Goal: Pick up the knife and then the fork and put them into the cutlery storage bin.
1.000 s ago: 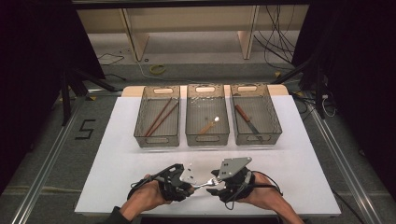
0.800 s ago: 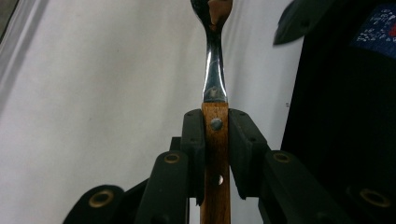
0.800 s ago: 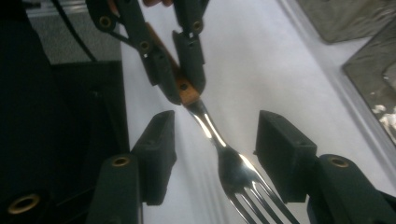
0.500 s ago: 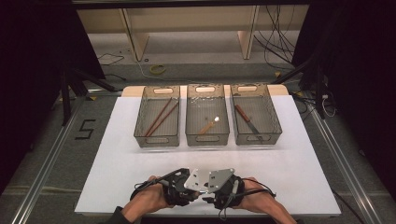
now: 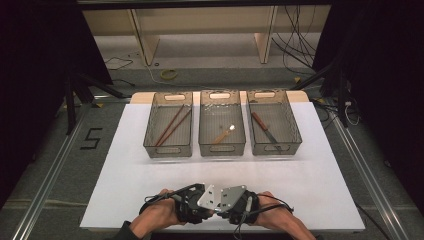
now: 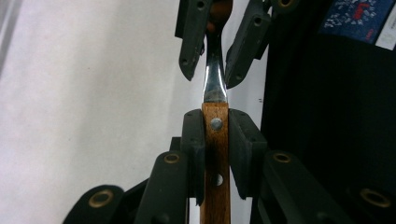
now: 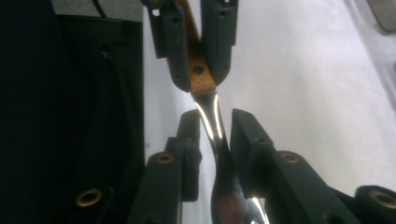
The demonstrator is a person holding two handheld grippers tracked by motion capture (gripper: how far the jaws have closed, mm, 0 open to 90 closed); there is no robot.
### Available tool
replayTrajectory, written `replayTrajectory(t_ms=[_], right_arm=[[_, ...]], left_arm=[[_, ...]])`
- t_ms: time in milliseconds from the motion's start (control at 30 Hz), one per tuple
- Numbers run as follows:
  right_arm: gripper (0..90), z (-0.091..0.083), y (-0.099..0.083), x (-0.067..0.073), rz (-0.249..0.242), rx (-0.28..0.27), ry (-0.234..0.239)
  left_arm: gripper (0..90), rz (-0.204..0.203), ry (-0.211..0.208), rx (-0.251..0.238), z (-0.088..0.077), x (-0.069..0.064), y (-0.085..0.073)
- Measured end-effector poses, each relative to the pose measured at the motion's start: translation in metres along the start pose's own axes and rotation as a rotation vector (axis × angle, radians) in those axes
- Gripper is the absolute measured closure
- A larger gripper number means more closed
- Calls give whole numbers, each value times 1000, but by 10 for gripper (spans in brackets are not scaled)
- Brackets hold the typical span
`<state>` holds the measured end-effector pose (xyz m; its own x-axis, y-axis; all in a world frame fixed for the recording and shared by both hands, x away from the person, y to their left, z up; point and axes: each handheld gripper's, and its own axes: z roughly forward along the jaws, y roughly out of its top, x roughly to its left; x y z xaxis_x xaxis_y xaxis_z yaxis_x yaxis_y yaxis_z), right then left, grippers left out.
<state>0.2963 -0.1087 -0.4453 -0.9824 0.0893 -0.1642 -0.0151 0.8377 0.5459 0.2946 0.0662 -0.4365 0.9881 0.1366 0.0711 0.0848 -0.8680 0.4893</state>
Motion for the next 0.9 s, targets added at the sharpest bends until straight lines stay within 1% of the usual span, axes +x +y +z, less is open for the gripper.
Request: replayTrajectory(t_ms=[33,67,133,167,233,267,333,400,533,600,633,667,700,733,767,867,900], right_arm=[[760,0,0,1,-2,7,19],[771,0,-1,2,-13,0,22],[789,1,-1,2,-39,-2,32],[797,1,-2,3,-43,-1,45],[816,2,-2,4,-71,-5,49],[821,2,-2,5,-62,-3,57],[824,2,-2,6,-69,-4,58],[826,1,-3,5,-72,-12,61],[830,-3,-3,4,-61,-22,53],[832,-4,-4,3,-63,-29,38],[833,-5,-4,3,-55,-23,41],[833,-6,-5,2,-60,-22,38],[834,-7,-5,2,-40,-19,29],[834,-7,-6,0,-49,-25,20],[834,-8,-6,-1,-39,-23,17],[836,-9,-8,-4,-27,-32,3],[836,-10,-9,-5,-18,-34,10]], left_arm=[[768,-4,-4,-9,1,-1,0],[767,13,-10,-2,0,0,-1],[766,32,-14,1,1,-1,-1],[766,46,-15,5,1,-2,-1],[762,57,-23,0,1,-3,-1],[761,64,-27,-1,1,-3,-1],[761,71,-29,-3,0,-2,-2],[759,71,-29,-16,-1,-2,-2],[741,71,-7,-39,-4,-1,-2],[711,51,2,-48,-4,1,-3],[675,51,8,-44,-5,2,-3],[625,39,20,-53,-6,3,-3],[599,31,24,-63,-7,4,-4],[585,25,21,-70,-8,5,-4],[555,17,25,-76,-9,6,-5],[466,-18,50,-96,-11,10,-7],[449,-26,63,-109,-13,12,-8]])
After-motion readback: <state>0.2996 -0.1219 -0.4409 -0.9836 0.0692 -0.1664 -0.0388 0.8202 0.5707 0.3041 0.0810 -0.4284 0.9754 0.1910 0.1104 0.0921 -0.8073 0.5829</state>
